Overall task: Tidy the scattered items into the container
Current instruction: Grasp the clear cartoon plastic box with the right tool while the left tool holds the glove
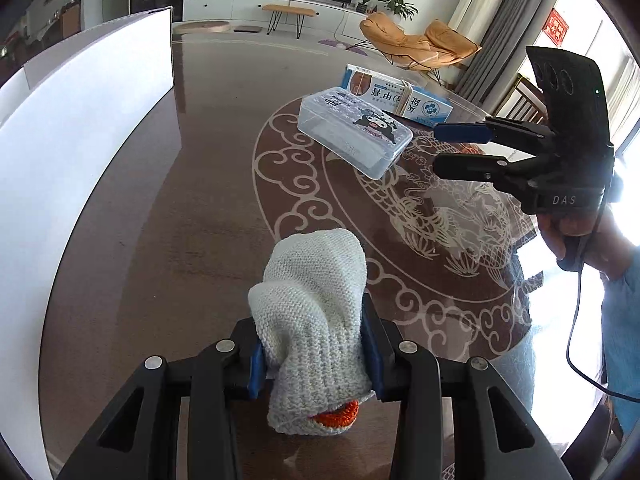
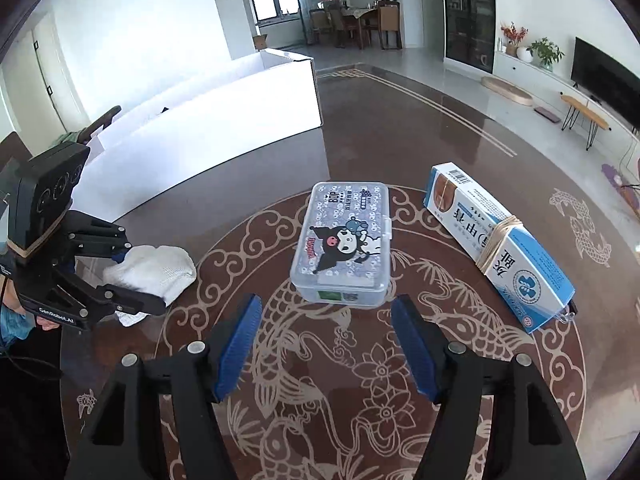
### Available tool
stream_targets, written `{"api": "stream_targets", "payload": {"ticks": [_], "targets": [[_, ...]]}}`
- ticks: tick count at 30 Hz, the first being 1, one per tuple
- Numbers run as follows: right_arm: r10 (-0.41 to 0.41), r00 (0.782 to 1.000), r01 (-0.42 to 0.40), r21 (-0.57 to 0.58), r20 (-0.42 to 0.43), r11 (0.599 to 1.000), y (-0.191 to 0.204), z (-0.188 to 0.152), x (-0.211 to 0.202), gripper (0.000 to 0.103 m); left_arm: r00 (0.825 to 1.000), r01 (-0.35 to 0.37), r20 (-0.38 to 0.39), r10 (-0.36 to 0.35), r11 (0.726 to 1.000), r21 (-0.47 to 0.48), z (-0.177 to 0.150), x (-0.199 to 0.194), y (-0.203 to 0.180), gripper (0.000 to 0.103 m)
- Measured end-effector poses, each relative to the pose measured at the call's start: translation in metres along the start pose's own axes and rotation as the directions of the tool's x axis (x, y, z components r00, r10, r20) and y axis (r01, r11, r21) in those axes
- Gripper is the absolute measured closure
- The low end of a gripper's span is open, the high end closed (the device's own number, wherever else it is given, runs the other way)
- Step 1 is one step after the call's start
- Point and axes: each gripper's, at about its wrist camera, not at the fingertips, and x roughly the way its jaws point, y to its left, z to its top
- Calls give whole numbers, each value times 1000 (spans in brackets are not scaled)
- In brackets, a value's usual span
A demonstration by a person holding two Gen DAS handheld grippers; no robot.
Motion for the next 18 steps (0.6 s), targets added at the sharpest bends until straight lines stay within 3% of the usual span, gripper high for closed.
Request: {"api": "stream_targets", "payload": {"ticks": [5,10,12,15,16,18], "targets": [[-56,998,58,65,-30,996,-3,19,10,34,1000,-19,18,20,999,-32,-6,-3,2,64],[-66,996,73,117,-66,990,-2,48,54,34,1000,-19,16,20,997,-69,-4,-5,6,64],[-114,986,129,123,-125,984,-2,51,76,34,999,-39,25,41,996,-77,-2,-4,9,62],[-152,982,165,131,-109,978,7,55,80,36,998,-53,38,56,996,-78,2,-1,8,62],[-154,982,168,142,-106,975,9,53,77,41,997,-61,39,64,996,-63,2,0,6,62],[-194,975,207,128,-106,970,18,43,68,41,995,-86,41,87,996,-16,0,1,-2,62]]}}
